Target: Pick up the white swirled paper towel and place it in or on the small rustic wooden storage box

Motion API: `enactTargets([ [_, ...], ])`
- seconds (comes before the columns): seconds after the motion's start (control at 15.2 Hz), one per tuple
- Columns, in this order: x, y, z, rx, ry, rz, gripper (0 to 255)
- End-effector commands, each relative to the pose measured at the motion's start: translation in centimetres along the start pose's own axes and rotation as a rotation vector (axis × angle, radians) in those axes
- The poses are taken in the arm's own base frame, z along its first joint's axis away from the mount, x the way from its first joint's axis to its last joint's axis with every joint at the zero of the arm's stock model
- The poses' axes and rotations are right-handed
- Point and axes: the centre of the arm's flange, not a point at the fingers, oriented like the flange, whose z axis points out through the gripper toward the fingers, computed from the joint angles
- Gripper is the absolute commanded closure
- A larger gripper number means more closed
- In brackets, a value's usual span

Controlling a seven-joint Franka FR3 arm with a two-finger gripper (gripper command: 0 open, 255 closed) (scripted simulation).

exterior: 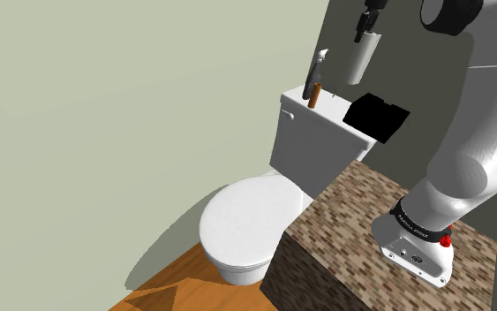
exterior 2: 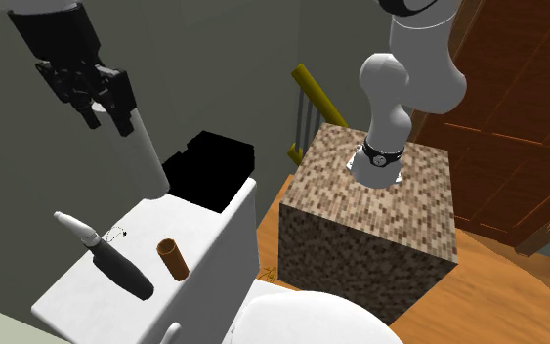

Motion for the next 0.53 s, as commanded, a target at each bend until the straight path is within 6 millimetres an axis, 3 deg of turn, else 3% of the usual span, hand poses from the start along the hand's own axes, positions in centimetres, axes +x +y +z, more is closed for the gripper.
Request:
enactTargets([
  [0.0,0.0,0.0,-1.1,0.0,0.0,0.0,255],
  [0.26,0.0,-0.1,-2.9,0.0,0.0,0.0,255],
  [0.46,-3.6,-0.4,-4.4,0.0,0.0,0.0,255],
])
